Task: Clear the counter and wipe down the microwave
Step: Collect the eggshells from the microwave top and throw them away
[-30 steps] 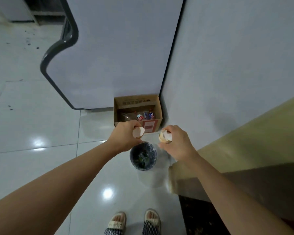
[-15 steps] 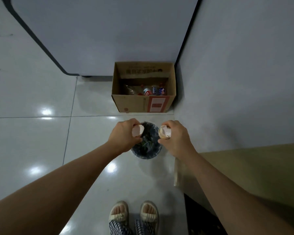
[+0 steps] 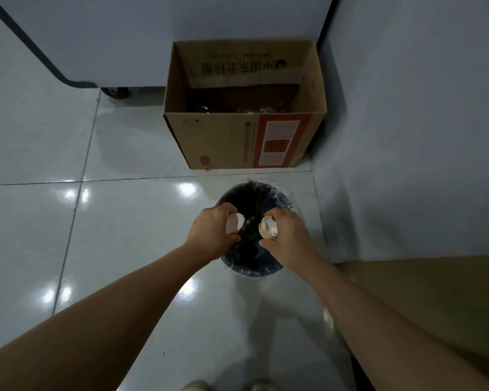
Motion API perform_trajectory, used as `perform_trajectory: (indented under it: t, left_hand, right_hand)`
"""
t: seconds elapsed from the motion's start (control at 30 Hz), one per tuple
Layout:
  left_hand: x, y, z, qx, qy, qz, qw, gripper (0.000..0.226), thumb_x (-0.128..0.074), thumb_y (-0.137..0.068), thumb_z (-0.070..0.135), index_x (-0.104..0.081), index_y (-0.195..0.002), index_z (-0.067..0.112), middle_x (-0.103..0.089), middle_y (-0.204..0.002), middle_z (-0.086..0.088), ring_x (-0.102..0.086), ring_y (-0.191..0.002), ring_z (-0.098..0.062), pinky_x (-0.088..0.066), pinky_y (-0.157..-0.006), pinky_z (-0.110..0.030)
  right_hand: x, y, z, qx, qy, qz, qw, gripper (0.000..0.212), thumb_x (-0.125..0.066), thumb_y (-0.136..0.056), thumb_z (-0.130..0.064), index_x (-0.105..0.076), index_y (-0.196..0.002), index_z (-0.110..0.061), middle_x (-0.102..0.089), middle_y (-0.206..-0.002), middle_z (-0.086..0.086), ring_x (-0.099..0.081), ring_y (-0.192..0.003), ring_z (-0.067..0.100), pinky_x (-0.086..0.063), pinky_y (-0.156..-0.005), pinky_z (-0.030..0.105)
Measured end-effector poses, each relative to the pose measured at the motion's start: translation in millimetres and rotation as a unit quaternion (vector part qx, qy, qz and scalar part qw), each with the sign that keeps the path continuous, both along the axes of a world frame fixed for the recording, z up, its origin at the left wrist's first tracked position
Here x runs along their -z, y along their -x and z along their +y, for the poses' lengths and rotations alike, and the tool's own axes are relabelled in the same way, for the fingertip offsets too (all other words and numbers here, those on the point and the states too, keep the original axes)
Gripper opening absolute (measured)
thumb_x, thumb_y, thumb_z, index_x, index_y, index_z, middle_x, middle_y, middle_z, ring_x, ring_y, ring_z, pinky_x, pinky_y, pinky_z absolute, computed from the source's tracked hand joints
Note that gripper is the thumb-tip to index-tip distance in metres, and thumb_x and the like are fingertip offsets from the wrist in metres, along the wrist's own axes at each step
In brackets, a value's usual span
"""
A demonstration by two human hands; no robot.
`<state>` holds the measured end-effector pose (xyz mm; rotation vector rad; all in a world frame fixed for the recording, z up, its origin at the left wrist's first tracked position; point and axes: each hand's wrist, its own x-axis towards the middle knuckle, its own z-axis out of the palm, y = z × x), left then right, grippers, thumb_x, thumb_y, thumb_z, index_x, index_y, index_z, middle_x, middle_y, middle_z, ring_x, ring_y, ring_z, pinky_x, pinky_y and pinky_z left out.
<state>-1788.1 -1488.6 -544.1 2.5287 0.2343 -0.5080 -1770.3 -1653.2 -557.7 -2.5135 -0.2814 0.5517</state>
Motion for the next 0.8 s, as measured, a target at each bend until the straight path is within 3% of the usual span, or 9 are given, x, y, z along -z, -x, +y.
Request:
perform_trajectory:
  t: [0.37,0.57,0.7,0.8]
  left_hand:
    - [92.4,-24.0,-1.7,0.038,-0.031,-0.04,0.998,0.047,-0.071,-0.074,0.015,-0.056,-0.119,0.014,-0.065,-0.115,-0.008,-0.059,-0.105,-0.028,-0.047,-0.083,-0.033]
    - [104.2,-28.4,-5.4,0.052,-0.047,-0.031,0.997,0.049,-0.071,-0.074,0.015,-0.055,-0.12,0.014,-0.063,-0.115,-0.008,-0.059,-0.104,-0.028,-0.048,-0.082,-0.034]
    - [98.9,-26.6,-7.6,0.035,-0.033,-0.034,0.998,0.038,-0.065,-0.08,0.024,-0.055,-0.115,0.013,-0.063,-0.109,-0.008,-0.06,-0.099,-0.029,-0.046,-0.073,-0.033]
    - [82.1,-20.7,-3.3,0.056,-0.054,-0.013,0.997,0.054,-0.07,-0.074,0.016,-0.05,-0.125,0.015,-0.06,-0.117,-0.007,-0.059,-0.105,-0.027,-0.049,-0.08,-0.034]
  right_hand:
    - [90.7,-15.8,13.7,-0.009,0.053,0.013,0.998,0.052,-0.076,-0.075,-0.017,-0.05,-0.119,-0.008,-0.047,-0.122,0.013,-0.053,-0.109,0.031,-0.047,-0.089,0.035]
    - [104.8,-15.8,15.6,-0.006,0.066,0.013,0.998,0.053,-0.076,-0.075,-0.018,-0.049,-0.119,-0.007,-0.048,-0.122,0.014,-0.053,-0.109,0.031,-0.048,-0.087,0.036]
    - [100.6,-13.6,14.5,-0.005,0.077,0.014,0.997,0.056,-0.073,-0.078,-0.021,-0.045,-0.125,-0.009,-0.047,-0.126,0.013,-0.048,-0.116,0.03,-0.047,-0.09,0.038]
    - [82.8,-8.2,10.9,0.002,0.077,0.025,0.997,0.061,-0.074,-0.078,-0.023,-0.043,-0.129,-0.011,-0.046,-0.129,0.011,-0.044,-0.121,0.029,-0.044,-0.095,0.038]
